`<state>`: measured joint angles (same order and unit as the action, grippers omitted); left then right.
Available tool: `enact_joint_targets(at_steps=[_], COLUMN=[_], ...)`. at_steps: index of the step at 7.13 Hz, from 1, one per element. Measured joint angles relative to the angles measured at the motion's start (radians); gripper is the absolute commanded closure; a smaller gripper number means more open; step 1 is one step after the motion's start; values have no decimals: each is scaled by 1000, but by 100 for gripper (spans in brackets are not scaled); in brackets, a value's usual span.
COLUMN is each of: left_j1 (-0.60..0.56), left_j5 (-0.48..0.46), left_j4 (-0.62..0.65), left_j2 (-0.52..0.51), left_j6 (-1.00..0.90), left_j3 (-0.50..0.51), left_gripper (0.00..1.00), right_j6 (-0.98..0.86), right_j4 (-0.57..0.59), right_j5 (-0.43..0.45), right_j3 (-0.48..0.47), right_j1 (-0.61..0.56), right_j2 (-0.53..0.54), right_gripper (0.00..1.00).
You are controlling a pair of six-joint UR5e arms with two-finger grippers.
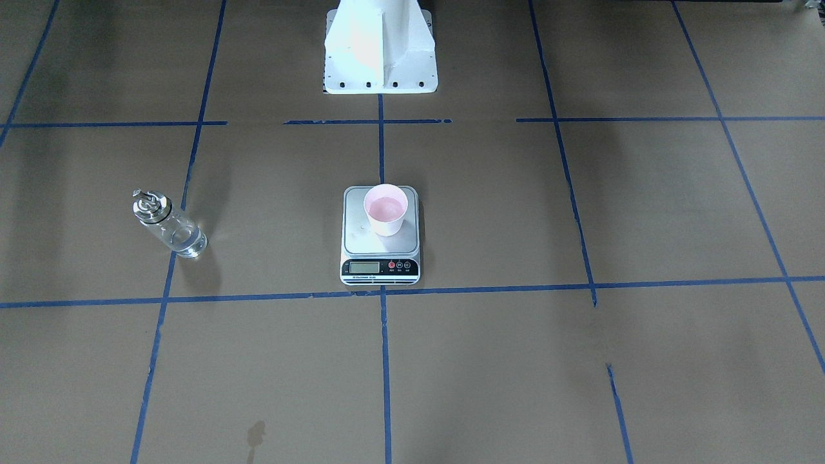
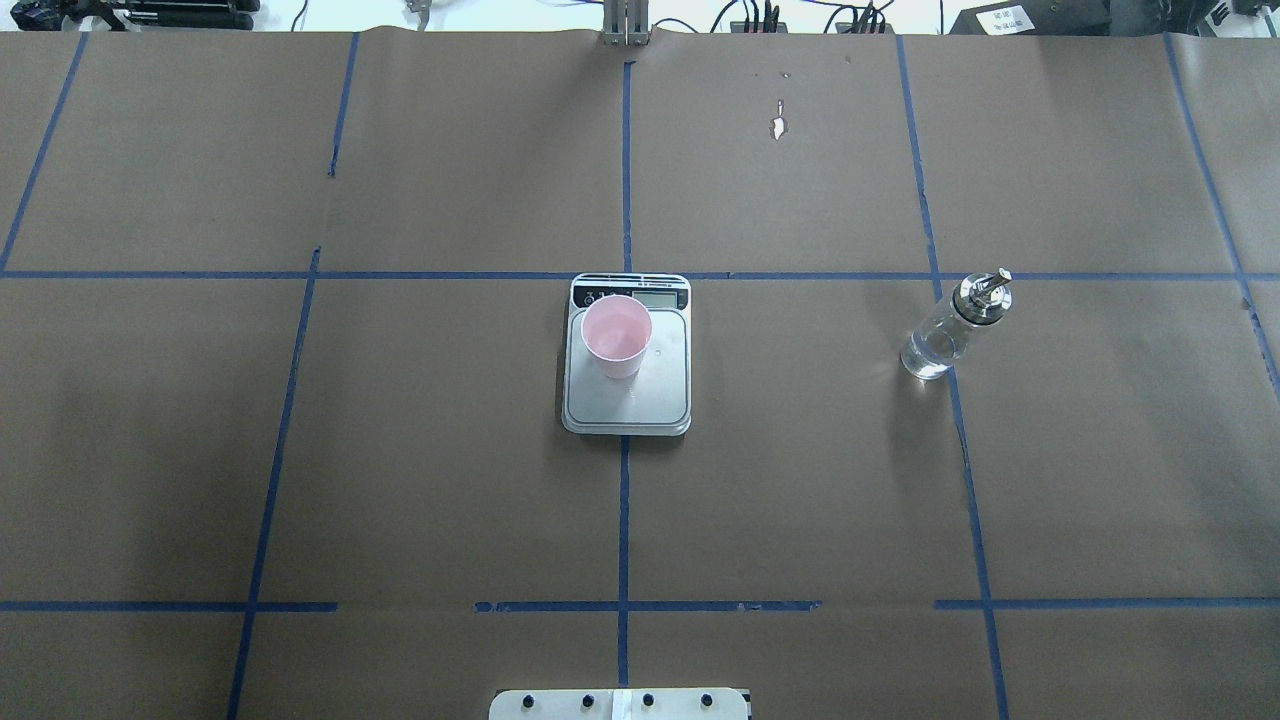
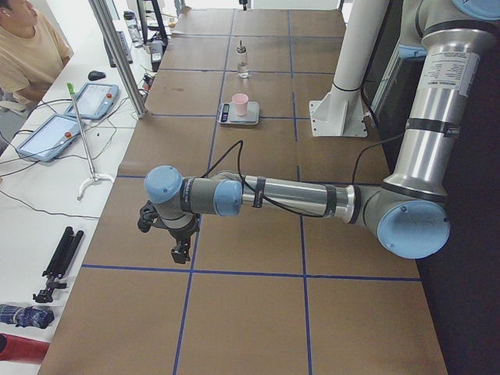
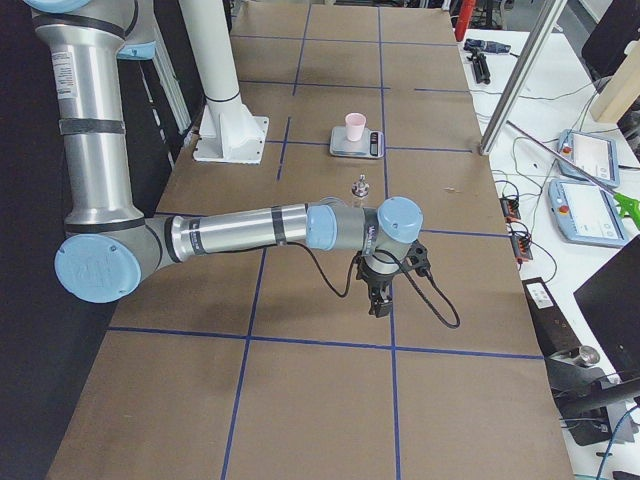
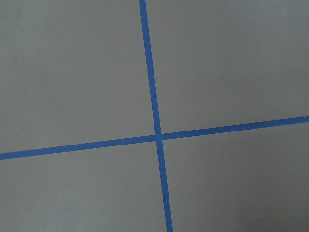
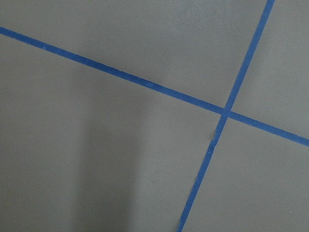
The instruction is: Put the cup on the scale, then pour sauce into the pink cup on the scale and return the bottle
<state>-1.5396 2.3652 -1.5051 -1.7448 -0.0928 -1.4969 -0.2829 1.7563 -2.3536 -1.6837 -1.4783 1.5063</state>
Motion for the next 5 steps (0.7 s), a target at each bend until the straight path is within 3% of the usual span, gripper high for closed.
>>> enact_joint_targets(at_steps=[5], left_j1=[1], left_j5=[2], left_j4=[-9], left_j2=[28], left_j6=[4], left_j3=[2], left_gripper=[0], right_j6=[-1], right_j4=[-14], right_j5=[1], right_j3=[-3], right_j1=[1], right_j2=[1], right_gripper=[0])
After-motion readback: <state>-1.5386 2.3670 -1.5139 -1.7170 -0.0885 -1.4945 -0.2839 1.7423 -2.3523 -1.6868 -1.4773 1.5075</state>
